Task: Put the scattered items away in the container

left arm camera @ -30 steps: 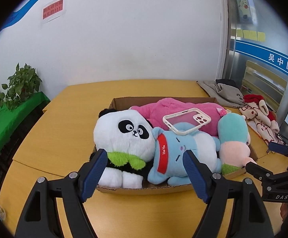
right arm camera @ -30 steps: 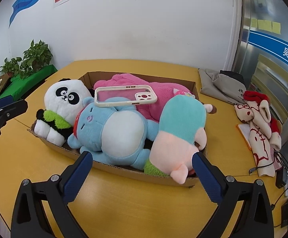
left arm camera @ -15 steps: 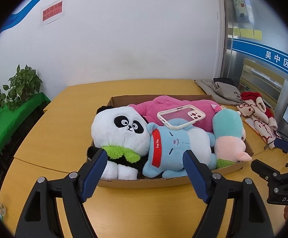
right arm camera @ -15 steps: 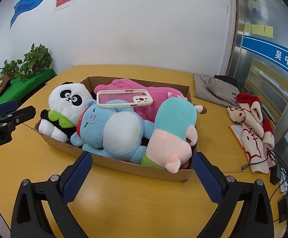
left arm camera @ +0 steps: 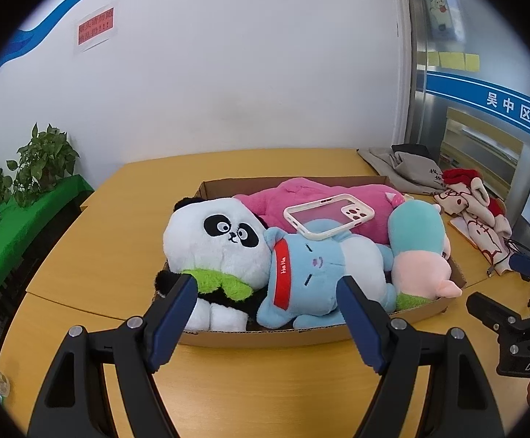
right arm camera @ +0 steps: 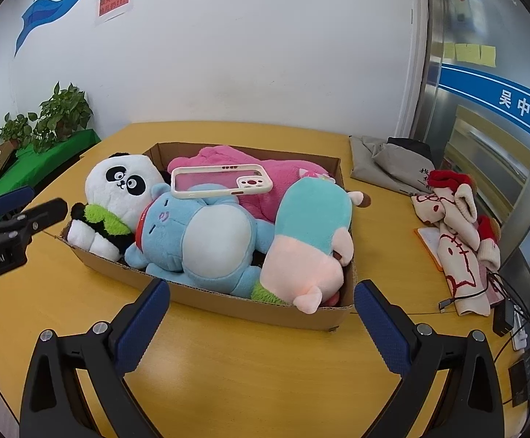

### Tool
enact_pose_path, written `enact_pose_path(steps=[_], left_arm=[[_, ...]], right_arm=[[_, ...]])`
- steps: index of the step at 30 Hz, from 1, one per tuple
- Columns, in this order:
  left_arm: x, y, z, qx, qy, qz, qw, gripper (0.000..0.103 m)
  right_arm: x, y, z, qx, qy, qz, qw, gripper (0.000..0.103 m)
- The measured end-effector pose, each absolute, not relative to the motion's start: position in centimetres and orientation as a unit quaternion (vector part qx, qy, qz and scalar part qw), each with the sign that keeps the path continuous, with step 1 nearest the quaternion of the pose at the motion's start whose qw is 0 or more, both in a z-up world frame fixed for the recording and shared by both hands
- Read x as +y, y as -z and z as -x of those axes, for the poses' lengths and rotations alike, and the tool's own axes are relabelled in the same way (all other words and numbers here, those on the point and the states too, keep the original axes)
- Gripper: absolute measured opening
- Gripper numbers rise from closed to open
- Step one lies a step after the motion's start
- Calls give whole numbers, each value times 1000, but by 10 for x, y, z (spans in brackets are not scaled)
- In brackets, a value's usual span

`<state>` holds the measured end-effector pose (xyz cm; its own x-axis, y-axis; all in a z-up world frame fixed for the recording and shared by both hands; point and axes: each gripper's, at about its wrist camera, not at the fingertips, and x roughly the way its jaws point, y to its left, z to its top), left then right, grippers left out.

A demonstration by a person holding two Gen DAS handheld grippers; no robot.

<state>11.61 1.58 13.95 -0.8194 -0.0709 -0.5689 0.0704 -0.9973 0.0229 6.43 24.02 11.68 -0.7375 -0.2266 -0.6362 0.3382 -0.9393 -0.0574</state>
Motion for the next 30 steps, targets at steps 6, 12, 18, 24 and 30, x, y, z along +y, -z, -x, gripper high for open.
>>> enact_pose_path(steps=[6,12,18,24,30], left_arm=[[14,-137,-117,-4,952,-302,41,78],[12,-137,-117,-1,952,-303,39,78],[15,-133,-115,2,951,-308,29,78],[15,-130,-112,2,950,-312,23,78],[14,-126,-110,5,948,-317,15,78]], right_arm=[[239,-116,-65,90,928,-328,150,102],[239,-114,-64,92,928,-329,149,102],[240,-112,-64,92,928,-331,146,102],[240,-112,-62,89,928,-331,143,102],[237,-111,-61,95,927,-334,144,102]])
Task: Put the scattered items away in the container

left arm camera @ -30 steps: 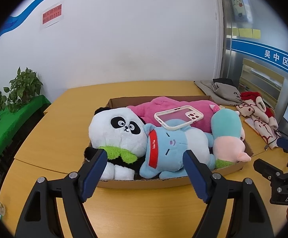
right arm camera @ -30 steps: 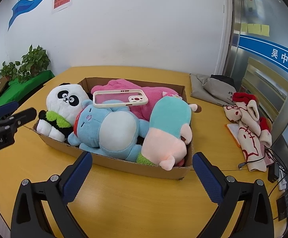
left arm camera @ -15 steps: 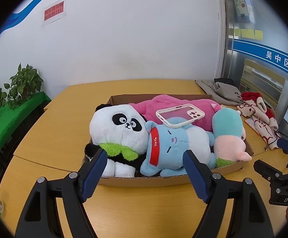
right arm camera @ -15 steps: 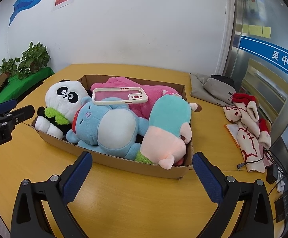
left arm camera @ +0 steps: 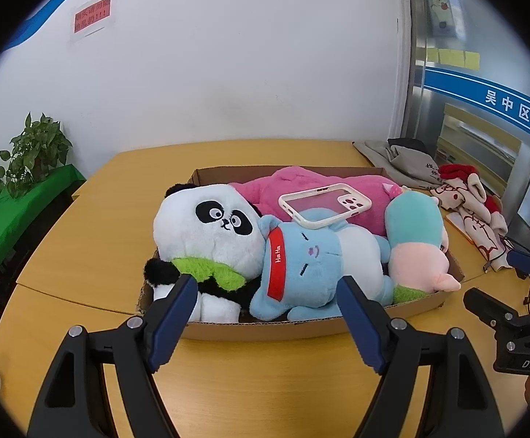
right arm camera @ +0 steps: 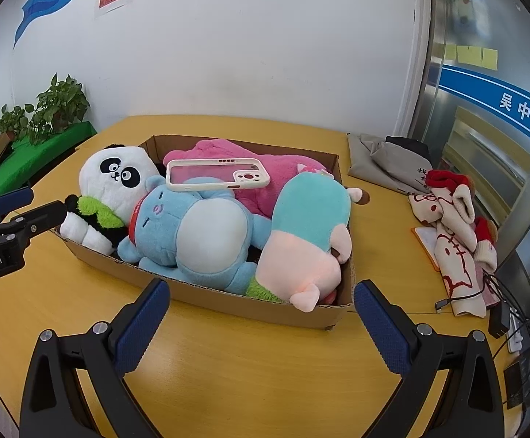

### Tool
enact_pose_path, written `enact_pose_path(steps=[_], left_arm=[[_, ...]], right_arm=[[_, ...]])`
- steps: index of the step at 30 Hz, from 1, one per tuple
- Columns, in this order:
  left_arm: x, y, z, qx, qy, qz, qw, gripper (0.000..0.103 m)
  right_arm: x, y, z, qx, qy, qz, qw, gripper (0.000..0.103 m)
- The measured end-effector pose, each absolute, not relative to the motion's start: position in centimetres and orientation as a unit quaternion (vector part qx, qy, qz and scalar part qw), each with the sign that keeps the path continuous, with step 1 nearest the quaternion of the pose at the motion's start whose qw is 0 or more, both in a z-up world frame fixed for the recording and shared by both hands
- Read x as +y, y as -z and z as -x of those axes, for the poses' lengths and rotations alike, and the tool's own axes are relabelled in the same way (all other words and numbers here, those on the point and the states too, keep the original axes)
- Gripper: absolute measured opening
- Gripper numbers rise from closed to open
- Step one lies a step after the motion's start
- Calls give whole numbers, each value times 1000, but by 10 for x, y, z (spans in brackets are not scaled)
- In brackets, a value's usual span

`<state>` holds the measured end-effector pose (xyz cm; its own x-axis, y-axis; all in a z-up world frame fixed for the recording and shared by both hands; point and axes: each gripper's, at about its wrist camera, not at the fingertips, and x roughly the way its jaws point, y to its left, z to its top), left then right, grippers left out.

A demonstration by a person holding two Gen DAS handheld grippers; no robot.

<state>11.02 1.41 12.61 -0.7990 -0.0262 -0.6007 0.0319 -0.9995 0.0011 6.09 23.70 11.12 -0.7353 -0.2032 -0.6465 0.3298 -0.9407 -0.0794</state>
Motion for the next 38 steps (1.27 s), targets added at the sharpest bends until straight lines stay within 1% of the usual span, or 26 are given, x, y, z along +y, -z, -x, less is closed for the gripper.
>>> enact_pose_path(steps=[15,35,38], left_arm=[[15,-120,-105,7,946,-325,11,78],[13,-104,-94,12,937,-349,0,78],[17,-101,-93,1,937,-350,6,79]], right_arm=[[231,-106,-56,97,923,-343,145,102],[232,-95,-48,80,922,-350,146,102],[234,-94,-46,75,923,-349,146,102]])
